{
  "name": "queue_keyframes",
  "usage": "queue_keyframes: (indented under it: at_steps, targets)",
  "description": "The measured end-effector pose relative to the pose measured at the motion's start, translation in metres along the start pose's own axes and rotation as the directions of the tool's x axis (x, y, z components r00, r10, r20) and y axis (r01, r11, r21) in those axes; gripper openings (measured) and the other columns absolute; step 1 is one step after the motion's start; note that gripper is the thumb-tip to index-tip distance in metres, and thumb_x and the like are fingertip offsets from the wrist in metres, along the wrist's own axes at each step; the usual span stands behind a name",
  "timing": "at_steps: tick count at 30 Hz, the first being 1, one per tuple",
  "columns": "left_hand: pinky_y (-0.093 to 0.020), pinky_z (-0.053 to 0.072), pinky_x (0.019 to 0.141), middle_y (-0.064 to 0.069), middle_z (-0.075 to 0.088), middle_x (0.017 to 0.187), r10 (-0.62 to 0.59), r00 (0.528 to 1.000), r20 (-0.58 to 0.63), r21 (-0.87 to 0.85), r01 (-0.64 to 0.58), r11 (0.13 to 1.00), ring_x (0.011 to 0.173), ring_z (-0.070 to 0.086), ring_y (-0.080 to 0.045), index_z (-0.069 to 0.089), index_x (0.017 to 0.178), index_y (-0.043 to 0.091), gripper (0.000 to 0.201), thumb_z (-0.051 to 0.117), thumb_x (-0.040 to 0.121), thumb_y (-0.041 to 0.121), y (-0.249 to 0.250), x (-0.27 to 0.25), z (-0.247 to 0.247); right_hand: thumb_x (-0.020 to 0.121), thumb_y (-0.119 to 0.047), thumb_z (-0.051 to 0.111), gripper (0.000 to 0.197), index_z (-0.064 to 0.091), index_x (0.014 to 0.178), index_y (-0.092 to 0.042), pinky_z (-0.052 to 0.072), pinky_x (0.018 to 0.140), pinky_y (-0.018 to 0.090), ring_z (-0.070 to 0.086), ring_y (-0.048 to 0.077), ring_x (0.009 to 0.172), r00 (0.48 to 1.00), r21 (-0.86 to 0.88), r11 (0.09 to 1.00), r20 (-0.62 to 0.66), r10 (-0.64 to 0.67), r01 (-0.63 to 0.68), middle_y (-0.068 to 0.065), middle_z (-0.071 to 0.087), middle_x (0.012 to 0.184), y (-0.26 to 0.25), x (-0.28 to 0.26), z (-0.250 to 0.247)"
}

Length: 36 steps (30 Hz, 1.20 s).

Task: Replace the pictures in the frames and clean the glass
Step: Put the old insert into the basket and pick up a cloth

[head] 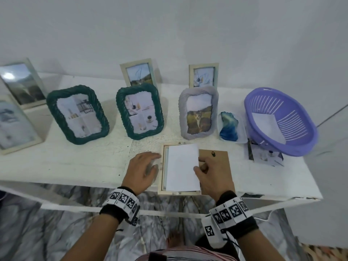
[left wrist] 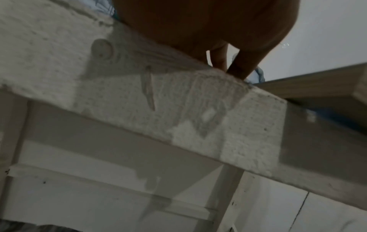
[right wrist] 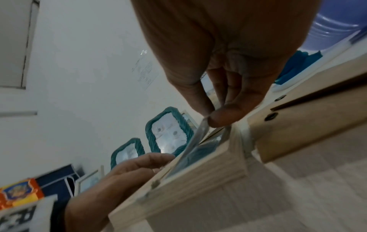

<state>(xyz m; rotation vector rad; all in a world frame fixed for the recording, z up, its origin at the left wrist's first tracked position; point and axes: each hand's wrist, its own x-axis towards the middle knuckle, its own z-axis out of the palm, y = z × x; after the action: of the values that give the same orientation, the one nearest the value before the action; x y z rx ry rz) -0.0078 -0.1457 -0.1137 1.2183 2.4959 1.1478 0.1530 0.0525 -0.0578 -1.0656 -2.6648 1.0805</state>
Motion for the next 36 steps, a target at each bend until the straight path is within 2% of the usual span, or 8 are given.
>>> queue_keyframes:
  at_steps: [4,6,12,17,22,27,32,36]
  targets:
    - [-0.04,0.042,0.102,0.008,0.064,0.124,0.01,1.0,-0.001,0.005,-0.01,1.0,0.117,0.053,-0.014,0.065,0.122,0.021,0.042,0.055,0.085,0.036,-0.001,-0.001,0.0,0.095,-0.034,0.052,0.033,0.055,0.127,-0.024,0.033,0.054,0.01,0.047,0.0,0.063,1.0,-0.104,0.995,0.013,-0.003,0.004,-0.012,0.058,0.077,-0.013,-0.008,-0.002]
    - [-0.041,0.041,0.103,0.01,0.062,0.125,0.021,1.0,0.003,0.003,-0.021,1.0,0.118,0.053,-0.013,0.065,0.123,0.021,0.043,0.056,0.083,0.036,-0.002,-0.002,0.001,0.096,-0.033,0.052,0.032,0.056,0.125,-0.021,0.029,0.05,0.015,0.046,0.002,0.065,1.0,-0.139,0.99,0.012,-0.019,0.021,-0.007,0.062,0.085,-0.02,-0.01,-0.002]
    - [-0.044,0.041,0.103,0.011,0.062,0.126,0.04,0.999,-0.003,-0.001,-0.04,0.999,0.119,0.053,-0.014,0.064,0.124,0.023,0.044,0.056,0.083,0.038,-0.008,-0.001,0.003,0.097,-0.037,0.05,0.039,0.053,0.131,-0.018,0.042,0.077,0.019,0.058,0.013,0.092,0.999,-0.215,0.976,0.024,-0.04,0.044,0.0,0.058,0.119,-0.019,-0.004,0.014]
    - [-0.039,0.036,0.105,0.014,0.059,0.129,0.019,1.0,-0.008,0.016,-0.019,1.0,0.124,0.048,-0.011,0.062,0.126,0.027,0.046,0.054,0.083,0.041,-0.01,-0.003,0.005,0.095,-0.036,0.05,0.03,0.062,0.117,-0.019,0.04,0.067,0.023,0.057,0.014,0.082,0.988,-0.231,0.968,-0.089,-0.124,0.1,0.0,0.06,0.109,-0.012,-0.005,0.009]
    - [-0.035,0.032,0.104,0.017,0.058,0.129,0.001,1.0,-0.024,0.016,0.0,1.0,0.125,0.046,-0.009,0.062,0.125,0.029,0.046,0.054,0.082,0.041,-0.009,-0.002,0.007,0.079,-0.023,0.07,0.021,0.064,0.094,-0.01,0.047,0.067,0.039,0.054,0.034,0.082,0.96,-0.335,0.938,-0.224,-0.167,0.085,0.015,0.059,0.098,0.016,-0.003,0.003]
    - [-0.032,0.033,0.102,0.017,0.058,0.128,0.025,0.999,-0.043,0.013,-0.024,1.0,0.122,0.048,-0.008,0.063,0.124,0.027,0.045,0.055,0.082,0.039,-0.01,-0.002,0.008,0.085,-0.048,0.059,0.045,0.056,0.115,-0.015,0.049,0.079,0.044,0.05,0.035,0.101,0.989,-0.512,0.856,-0.15,-0.017,-0.063,0.014,0.053,0.118,0.042,-0.014,-0.011]
    - [-0.031,0.032,0.102,0.017,0.058,0.128,0.015,0.999,-0.048,0.003,-0.015,1.0,0.122,0.047,-0.007,0.063,0.124,0.027,0.046,0.055,0.081,0.039,-0.008,-0.002,0.009,0.084,-0.035,0.066,0.039,0.063,0.113,-0.008,0.046,0.076,0.041,0.049,0.032,0.089,0.987,-0.451,0.892,-0.141,-0.081,0.008,0.014,0.058,0.101,0.051,-0.012,-0.018]
    - [-0.03,0.03,0.102,0.016,0.058,0.129,0.002,1.0,-0.03,0.003,-0.002,1.0,0.123,0.046,-0.007,0.062,0.125,0.027,0.047,0.054,0.081,0.04,-0.008,-0.002,0.008,0.081,-0.039,0.069,0.043,0.063,0.117,-0.016,0.047,0.076,0.041,0.046,0.031,0.1,0.97,-0.307,0.95,-0.244,-0.02,-0.057,0.011,0.056,0.107,0.038,-0.012,-0.028]
